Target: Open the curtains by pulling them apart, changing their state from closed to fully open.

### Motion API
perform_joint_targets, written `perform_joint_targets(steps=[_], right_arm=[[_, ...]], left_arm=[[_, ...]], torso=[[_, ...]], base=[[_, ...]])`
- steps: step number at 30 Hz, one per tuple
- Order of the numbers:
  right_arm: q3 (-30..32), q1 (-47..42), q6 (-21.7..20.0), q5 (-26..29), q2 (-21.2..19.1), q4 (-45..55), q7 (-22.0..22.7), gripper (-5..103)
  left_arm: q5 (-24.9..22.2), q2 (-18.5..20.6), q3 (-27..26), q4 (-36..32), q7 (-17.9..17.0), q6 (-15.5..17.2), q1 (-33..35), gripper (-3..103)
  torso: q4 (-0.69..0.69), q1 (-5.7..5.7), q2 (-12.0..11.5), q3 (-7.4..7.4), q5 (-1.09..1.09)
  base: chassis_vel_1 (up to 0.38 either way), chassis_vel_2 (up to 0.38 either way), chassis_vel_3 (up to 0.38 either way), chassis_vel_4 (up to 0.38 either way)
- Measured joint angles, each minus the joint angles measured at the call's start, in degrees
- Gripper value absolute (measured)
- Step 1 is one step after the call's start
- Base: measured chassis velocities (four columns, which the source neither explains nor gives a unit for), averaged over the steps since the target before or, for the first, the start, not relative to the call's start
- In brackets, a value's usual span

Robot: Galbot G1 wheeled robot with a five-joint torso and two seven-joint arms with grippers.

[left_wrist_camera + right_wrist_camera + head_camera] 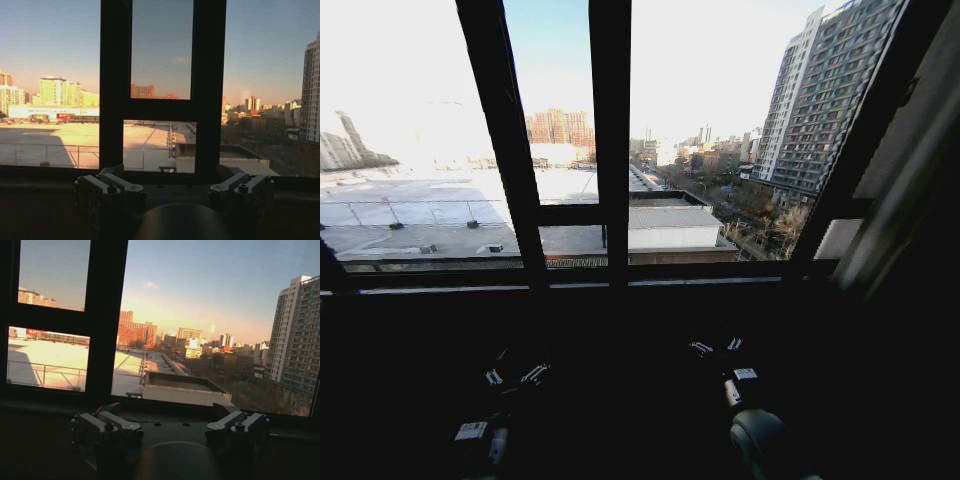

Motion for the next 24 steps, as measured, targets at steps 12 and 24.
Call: perform_joint_targets(steps=[12,24], right_arm=[[0.88,0.68,-0.27,0.0,0.45,-1.43,-0.21,100],[12.54,1.14,-9.06,6.46,0.38,3.37,-0.87,100]], left_arm=[[-1.93,0.08,-1.12,1.23,-0.18,-0.01,-0.96,100],[-13.35,9.11,-8.67,3.56,-0.07,1.63,-2.13,100]], torso=[[0.02,0.08,-0.04,0.03,-0.04],[0.02,0.05,-0.03,0.02,-0.02]], base=[[0.002,0.041,0.0,-0.038],[0.0,0.0,0.0,0.0]])
